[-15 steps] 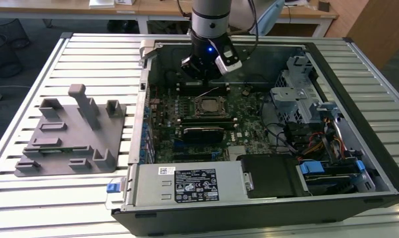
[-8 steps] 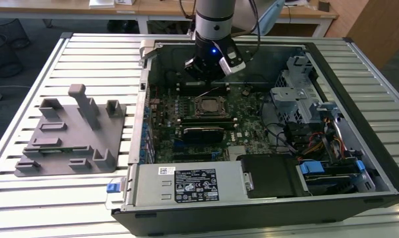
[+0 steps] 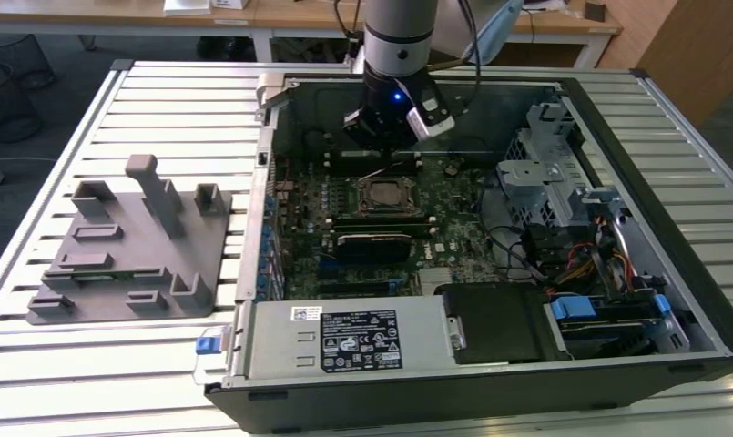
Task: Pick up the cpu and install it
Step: 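Install the first cpu locking lever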
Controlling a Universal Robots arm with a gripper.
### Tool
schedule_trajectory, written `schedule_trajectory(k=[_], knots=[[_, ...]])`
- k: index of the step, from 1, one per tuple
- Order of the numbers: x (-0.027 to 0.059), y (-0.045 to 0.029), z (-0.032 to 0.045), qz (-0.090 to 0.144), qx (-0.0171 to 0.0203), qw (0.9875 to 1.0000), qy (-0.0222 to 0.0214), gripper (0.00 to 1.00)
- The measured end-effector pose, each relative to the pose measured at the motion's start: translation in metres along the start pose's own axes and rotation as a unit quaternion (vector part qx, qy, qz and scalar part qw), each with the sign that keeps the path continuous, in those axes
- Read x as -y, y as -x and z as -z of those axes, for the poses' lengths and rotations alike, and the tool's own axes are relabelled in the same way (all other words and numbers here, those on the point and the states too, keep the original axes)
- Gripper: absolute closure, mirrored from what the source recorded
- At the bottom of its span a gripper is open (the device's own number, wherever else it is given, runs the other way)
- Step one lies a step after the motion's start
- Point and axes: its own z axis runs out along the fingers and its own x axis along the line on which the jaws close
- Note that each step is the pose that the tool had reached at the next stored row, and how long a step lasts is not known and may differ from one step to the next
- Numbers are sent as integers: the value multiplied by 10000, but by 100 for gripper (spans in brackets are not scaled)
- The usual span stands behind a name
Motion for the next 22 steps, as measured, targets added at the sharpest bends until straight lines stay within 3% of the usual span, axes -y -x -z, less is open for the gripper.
schedule_trajectory(k=[10, 22], knots=[[3, 100, -61, 0, 0, 10000, -1, 89], [9, 154, -169, 0, -1, 10000, -1, 89]])
